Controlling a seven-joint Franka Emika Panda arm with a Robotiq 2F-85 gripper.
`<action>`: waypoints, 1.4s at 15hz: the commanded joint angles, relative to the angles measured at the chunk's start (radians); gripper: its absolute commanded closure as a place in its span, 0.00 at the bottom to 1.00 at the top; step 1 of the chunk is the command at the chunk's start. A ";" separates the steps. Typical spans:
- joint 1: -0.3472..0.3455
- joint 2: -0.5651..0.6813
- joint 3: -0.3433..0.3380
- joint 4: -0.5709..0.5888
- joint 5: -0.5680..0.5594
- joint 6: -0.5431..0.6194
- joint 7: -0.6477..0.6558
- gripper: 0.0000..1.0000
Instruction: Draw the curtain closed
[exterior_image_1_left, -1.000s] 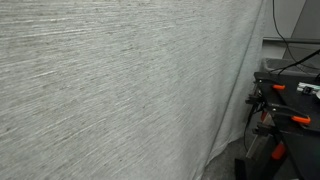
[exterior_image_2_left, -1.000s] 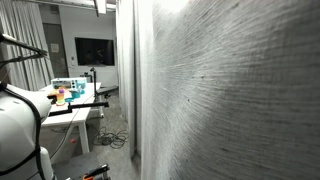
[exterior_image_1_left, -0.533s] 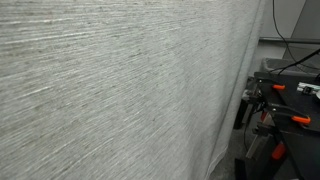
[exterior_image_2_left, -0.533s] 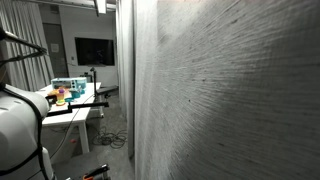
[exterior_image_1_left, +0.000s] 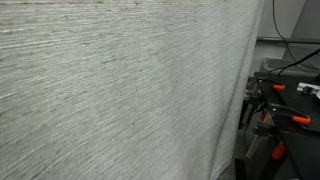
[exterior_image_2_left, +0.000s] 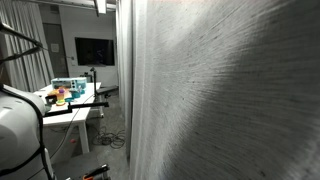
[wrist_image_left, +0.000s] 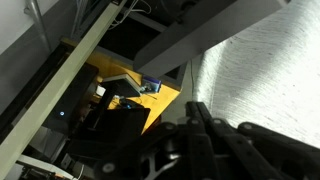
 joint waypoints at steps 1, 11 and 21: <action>0.038 0.013 -0.027 0.074 0.024 -0.068 -0.097 0.99; 0.025 0.037 -0.033 0.106 0.020 -0.072 -0.184 0.42; -0.012 0.101 -0.032 0.167 -0.010 -0.246 -0.179 0.00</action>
